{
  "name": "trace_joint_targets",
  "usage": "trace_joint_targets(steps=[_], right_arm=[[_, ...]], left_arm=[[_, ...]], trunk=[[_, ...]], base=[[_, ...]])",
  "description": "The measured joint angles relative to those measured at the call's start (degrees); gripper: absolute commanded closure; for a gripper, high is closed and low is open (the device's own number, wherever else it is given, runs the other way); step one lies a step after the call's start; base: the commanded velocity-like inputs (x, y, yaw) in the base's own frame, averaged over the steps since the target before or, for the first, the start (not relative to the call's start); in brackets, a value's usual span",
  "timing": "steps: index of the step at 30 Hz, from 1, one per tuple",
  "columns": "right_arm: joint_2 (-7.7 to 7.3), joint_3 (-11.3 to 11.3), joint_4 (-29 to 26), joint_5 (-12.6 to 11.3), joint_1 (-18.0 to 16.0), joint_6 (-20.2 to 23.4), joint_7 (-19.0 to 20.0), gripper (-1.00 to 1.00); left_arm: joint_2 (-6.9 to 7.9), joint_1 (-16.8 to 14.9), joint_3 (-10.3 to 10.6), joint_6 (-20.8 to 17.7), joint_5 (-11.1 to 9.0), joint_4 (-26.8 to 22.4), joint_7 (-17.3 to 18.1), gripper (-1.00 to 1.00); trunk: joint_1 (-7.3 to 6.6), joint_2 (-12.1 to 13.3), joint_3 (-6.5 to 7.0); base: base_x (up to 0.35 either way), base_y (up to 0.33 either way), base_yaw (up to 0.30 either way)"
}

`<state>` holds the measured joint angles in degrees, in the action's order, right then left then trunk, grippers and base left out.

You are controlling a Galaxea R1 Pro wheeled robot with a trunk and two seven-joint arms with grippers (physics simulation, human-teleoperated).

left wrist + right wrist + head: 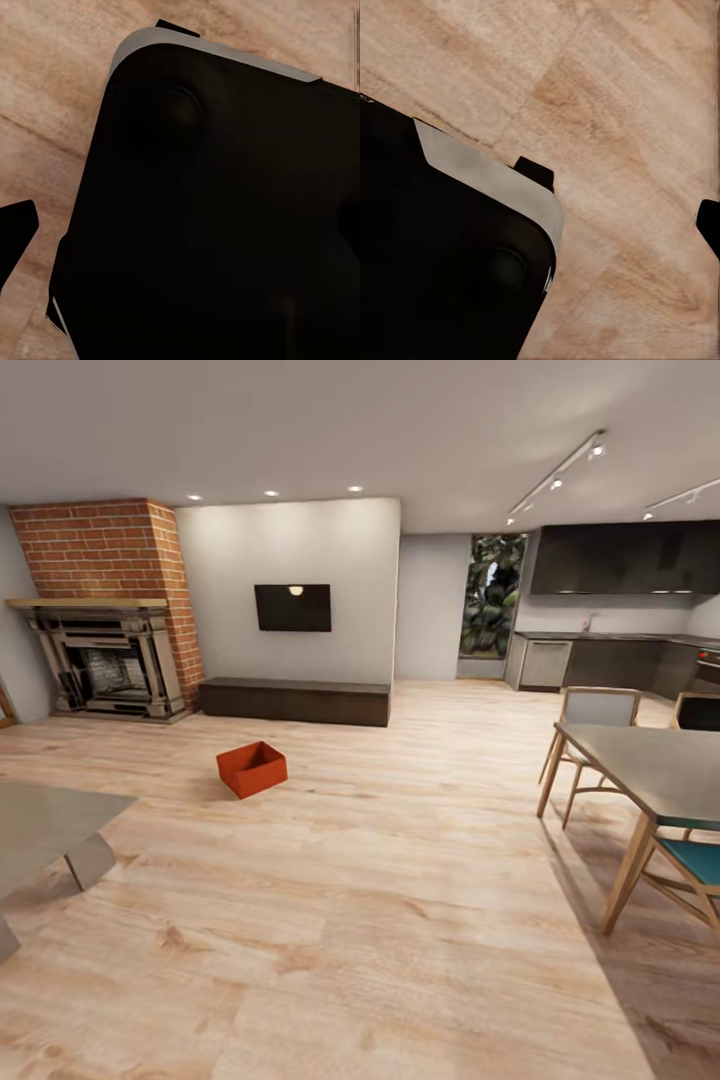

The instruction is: Move the two storage containers from the living room to the garage. In the garage, place one container on the floor and stack the other container on top of it (either order is fine).

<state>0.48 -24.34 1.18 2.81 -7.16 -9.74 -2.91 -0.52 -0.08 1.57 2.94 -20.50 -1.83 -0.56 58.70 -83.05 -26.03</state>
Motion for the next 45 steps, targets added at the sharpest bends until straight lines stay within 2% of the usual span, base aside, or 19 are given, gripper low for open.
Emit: trace_joint_targets(steps=[3, 6, 10, 12, 24, 45], right_arm=[[-0.06, 0.2, 0.0, 0.0, 0.0, -0.1, 0.0, -1.0], [-0.12, 1.5, 0.0, 0.0, 0.0, -0.1, 0.1, -1.0], [0.21, 7.2, -0.1, 0.3, 0.0, 0.5, -0.2, -1.0], [0.28, 7.7, -0.1, 0.3, 0.0, 0.6, -0.3, -1.0], [0.37, 8.3, -0.1, 0.2, 0.0, 0.6, -0.3, -1.0], [0.38, 8.3, -0.1, 0.2, 0.0, 0.6, -0.4, -1.0]], left_arm=[[0.0, 0.0, 0.0, 0.0, 0.0, 0.0, 0.0, -1.0], [0.03, 0.0, 0.0, 0.0, 0.0, 0.0, 0.0, -1.0], [0.08, 0.0, 0.0, 0.0, 0.0, 0.0, 0.0, -1.0], [0.08, 0.0, 0.0, 0.0, 0.0, 0.0, 0.0, -1.0], [0.09, 0.0, -0.1, 0.0, 0.0, 0.0, 0.0, -1.0], [0.08, 0.0, -0.1, 0.0, 0.0, 0.0, 0.0, -1.0]], trunk=[[0.0, 0.0, 0.0], [0.0, 0.0, 0.0], [0.0, 0.0, 0.0], [0.0, 0.0, 0.0], [0.0, 0.0, 0.0], [0.0, 0.0, 0.0]], base=[[0.325, 0.0, 0.0], [0.325, 0.0, 0.0], [0.325, 0.0, 0.0], [0.325, 0.0, 0.0], [0.325, 0.0, 0.034], [0.325, 0.0, 0.262]])
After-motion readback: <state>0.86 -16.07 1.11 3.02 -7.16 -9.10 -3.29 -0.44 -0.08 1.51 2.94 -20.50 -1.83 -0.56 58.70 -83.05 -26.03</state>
